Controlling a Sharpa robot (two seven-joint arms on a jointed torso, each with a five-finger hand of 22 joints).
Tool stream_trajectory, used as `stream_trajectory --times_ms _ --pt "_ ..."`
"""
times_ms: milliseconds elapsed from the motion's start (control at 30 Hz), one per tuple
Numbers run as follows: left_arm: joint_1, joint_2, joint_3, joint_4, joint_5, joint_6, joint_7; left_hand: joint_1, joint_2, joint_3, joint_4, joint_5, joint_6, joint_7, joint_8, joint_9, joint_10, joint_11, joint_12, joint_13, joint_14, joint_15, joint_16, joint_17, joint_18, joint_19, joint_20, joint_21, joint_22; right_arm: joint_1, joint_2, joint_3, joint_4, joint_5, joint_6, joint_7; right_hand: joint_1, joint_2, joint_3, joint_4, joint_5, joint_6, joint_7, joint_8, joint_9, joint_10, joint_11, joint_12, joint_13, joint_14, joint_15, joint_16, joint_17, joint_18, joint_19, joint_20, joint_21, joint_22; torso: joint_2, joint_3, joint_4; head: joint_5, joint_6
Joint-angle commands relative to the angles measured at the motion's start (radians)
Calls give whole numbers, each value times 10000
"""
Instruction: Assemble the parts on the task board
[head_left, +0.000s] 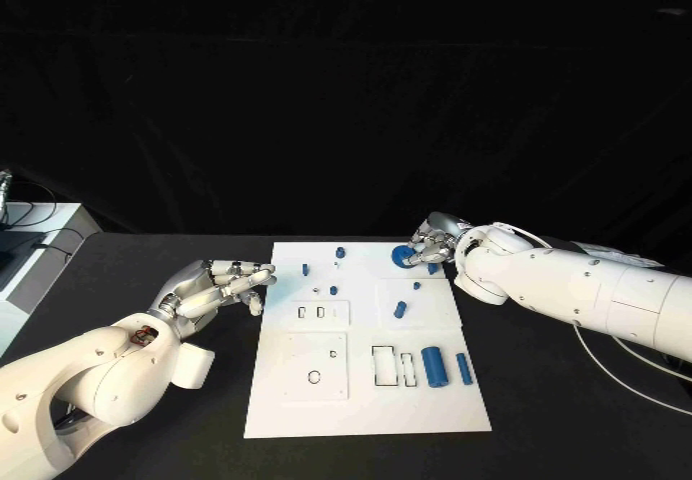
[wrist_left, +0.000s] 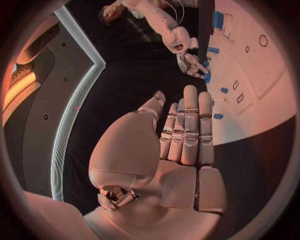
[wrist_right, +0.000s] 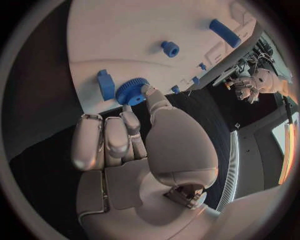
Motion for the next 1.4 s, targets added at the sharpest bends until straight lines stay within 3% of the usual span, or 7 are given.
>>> stream_trajectory --times_ms 33,533,833,1067,1133,1233,1400 --pt "7 24 8 10 -37 179 51 -11 88 -47 -21 -16 -47 -46 -38 13 -79 -3 -43 14 -89 13 37 -10 187 -61 18 40 -15 22 24 1 -20 147 214 13 -81 21 8 43 46 -13 3 -2 -5 206 -162 61 8 51 3 31 11 -14 445 57 67 1720 5 1 2 -5 0" --pt "7 40 8 3 -39 180 29 -7 77 -44 -37 -15 -61 -35 -40 11 -94 3 -45 14 -92 15 38 -14 187 -64 18 53 -32 48 220 1 -119 -446 55 -24 49 -98 88 -67 -286 -61 18 12 2 156 -148 -34 -17 48 17 29 65 -13 424 74 93 1720 3 3 -4 -32 -21" --pt "7 43 8 -2 -40 185 12 -7 77 -44 -37 -15 -61 -35 -40 11 -94 3 -45 14 -92 15 38 -14 187 -64 18 53 -32 46 340 -6 -55 -1781 -41 -161 748 391 664 -680 -1019 629 -145 22 35 350 -284 139 113 65 -81 70 208 -66 444 6 297 1768 -3 0 4 -30 -37" --pt "7 39 8 -1 -40 182 5 -7 77 -44 -37 -15 -61 -35 -40 11 -94 3 -45 14 -92 15 38 -14 187 -64 18 53 -32 42 324 -11 35 -2167 -157 -167 741 642 1381 -1317 -402 970 -229 -23 14 379 -364 123 187 71 -151 37 272 -108 427 -81 353 1776 -1 5 -9 5 -32" --pt "7 40 8 -2 -40 182 2 -13 98 -31 -39 -16 -54 -33 -38 12 -88 2 -43 14 -91 15 41 -19 189 -69 20 69 -56 39 310 -11 118 -2165 -258 -127 677 663 1493 -1415 273 994 -226 -15 18 366 -377 105 195 66 -162 20 269 -115 427 -92 373 1780 0 6 -12 -2 -20" --pt "6 43 8 -3 -40 182 -2 -13 98 -31 -39 -16 -54 -33 -38 12 -88 2 -43 14 -91 15 41 -19 189 -69 20 69 -56 38 304 -11 213 -2137 -351 -78 356 710 1676 -1792 295 993 -229 -14 22 380 -380 63 243 84 -164 -3 330 -122 414 -108 376 1774 1 3 -3 -5 -10" --pt "6 44 8 -4 -40 183 -4 -13 98 -31 -39 -16 -54 -33 -38 12 -88 2 -43 14 -91 15 41 -19 189 -69 20 69 -56 37 279 -10 505 -2093 -655 14 302 757 1646 -1876 268 1053 -250 -17 27 418 -395 76 278 90 -177 -16 365 -125 416 -118 395 1778 2 -3 13 10 -1"
